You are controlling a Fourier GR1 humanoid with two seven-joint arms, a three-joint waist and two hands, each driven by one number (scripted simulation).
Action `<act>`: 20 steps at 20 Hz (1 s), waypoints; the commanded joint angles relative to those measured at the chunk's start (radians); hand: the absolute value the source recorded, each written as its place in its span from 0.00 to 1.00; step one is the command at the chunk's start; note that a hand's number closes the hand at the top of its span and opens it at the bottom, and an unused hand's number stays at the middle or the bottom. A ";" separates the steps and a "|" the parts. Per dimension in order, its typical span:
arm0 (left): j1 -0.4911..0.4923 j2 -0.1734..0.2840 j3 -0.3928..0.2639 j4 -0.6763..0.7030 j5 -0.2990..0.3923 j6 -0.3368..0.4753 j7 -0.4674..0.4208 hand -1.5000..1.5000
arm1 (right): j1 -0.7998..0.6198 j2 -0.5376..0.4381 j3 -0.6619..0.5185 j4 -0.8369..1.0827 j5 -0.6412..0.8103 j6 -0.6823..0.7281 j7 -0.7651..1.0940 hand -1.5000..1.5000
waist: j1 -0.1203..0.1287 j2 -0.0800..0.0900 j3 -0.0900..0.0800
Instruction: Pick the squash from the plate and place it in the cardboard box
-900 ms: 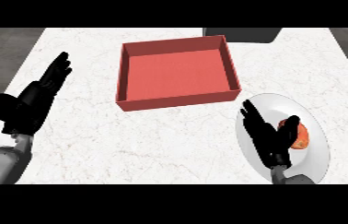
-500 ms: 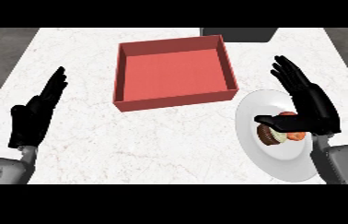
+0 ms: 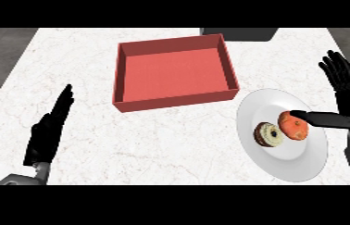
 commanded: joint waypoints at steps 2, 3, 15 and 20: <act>-0.020 -0.035 -0.028 -0.005 -0.033 0.030 0.033 0.50 | -0.003 -0.205 0.057 0.043 0.184 0.067 -0.020 0.00 | -0.002 0.002 -0.001; -0.013 -0.056 -0.036 0.000 -0.039 0.042 0.023 0.50 | -0.001 -0.232 0.073 0.048 0.219 0.075 -0.019 0.00 | -0.002 0.002 -0.001; 0.010 -0.044 -0.012 -0.021 -0.042 0.007 0.022 0.50 | 0.021 -0.444 0.318 -0.141 0.456 0.354 0.223 0.00 | -0.012 -0.005 -0.002; -0.007 -0.056 0.042 0.057 -0.059 -0.028 -0.017 0.50 | 0.027 -0.394 0.307 -0.179 0.507 0.400 0.319 0.00 | -0.013 -0.003 -0.001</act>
